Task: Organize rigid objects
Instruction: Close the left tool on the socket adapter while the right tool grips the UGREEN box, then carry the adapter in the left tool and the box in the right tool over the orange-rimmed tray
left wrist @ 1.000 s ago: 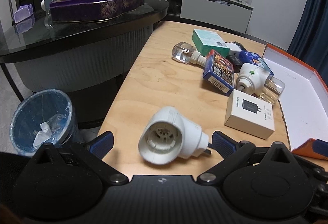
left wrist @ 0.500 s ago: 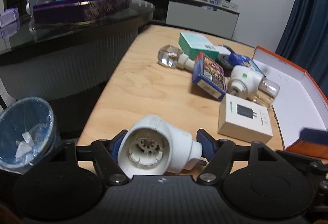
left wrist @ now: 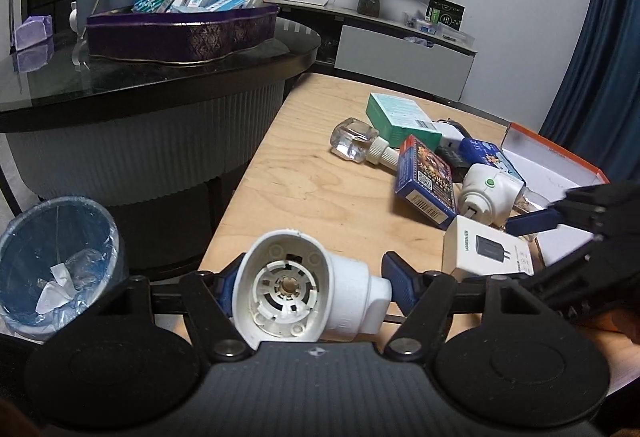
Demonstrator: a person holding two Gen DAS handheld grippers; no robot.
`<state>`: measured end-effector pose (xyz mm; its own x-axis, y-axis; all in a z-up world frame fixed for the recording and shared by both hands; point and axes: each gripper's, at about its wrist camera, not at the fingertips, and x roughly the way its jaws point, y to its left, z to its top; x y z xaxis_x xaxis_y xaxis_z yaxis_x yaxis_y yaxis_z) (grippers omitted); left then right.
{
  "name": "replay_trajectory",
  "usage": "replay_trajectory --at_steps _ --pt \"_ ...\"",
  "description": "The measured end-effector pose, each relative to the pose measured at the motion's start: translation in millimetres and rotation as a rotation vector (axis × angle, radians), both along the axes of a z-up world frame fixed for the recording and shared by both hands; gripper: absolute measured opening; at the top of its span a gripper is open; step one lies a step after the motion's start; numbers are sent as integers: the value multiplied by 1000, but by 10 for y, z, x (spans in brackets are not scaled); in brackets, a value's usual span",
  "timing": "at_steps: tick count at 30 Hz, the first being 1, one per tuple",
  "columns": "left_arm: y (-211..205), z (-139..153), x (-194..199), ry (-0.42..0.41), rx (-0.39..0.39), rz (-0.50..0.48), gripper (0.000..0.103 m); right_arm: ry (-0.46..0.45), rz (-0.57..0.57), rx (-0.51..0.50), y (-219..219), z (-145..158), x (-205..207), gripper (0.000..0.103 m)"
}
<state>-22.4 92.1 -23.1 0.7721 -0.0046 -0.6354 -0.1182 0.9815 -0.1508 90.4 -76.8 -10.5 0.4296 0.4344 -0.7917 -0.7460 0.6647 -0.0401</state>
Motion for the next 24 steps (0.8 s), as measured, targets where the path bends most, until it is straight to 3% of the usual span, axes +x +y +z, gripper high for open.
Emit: replay_trajectory --at_steps 2,4,5,13,19,24 --pt "3 -5 11 1 -6 -1 71 42 35 -6 28 -51 80 95" --pt "1 -4 16 0 -11 -4 71 71 46 31 26 -50 104 75" --pt "-4 1 17 -2 -11 -5 71 82 41 49 19 -39 94 72" --pt "-195 112 54 -14 1 -64 71 13 -125 207 -284 277 -211 71" --pt "-579 389 195 -50 12 -169 71 -142 -447 226 -949 659 -294 71" --pt "-1011 555 472 -61 1 -290 71 -220 -667 215 -1463 845 -260 71"
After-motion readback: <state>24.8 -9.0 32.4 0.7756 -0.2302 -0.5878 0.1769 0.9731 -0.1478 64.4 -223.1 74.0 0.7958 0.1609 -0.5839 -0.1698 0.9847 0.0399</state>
